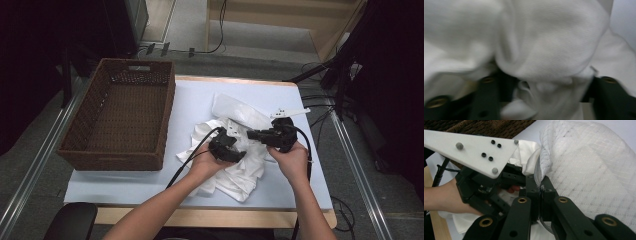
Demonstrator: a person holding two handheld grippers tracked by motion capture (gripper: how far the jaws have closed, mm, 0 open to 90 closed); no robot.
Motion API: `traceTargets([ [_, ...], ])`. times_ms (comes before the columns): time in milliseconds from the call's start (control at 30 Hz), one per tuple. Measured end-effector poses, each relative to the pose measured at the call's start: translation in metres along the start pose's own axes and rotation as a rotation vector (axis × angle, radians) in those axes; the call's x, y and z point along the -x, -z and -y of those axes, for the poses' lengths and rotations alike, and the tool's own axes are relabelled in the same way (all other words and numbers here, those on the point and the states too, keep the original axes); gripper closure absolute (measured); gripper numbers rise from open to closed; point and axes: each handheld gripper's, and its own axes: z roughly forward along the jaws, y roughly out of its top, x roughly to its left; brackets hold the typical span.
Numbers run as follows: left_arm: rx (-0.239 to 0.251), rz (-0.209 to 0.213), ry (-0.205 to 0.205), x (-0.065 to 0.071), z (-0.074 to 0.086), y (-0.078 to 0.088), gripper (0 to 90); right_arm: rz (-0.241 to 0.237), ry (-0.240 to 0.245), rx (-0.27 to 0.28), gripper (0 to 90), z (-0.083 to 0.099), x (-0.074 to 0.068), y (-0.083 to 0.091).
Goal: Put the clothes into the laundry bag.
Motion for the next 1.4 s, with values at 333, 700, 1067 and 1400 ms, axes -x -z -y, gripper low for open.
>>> traceTargets([
  [333,0.051,0.131,0.098,-0.012,-0.011,0.035,80.8,-0.011,0.039,0.007,89.3,-0.006,-0.012,0.002],
  [700,0.134,0.165,0.041,-0.01,-0.037,0.114,80.8,-0.123,0.115,0.122,89.6,-0.024,-0.04,0.018],
  [1067,0.082,0.193,0.087,-0.016,-0.036,0.055,80.5,-0.14,0.072,0.062,90.0,-0.015,-0.021,0.011],
  [1400,0.029,0.165,0.088,-0.021,-0.048,0.011,80.2,-0.18,0.099,0.009,90.0,-0.011,-0.019,0.008],
])
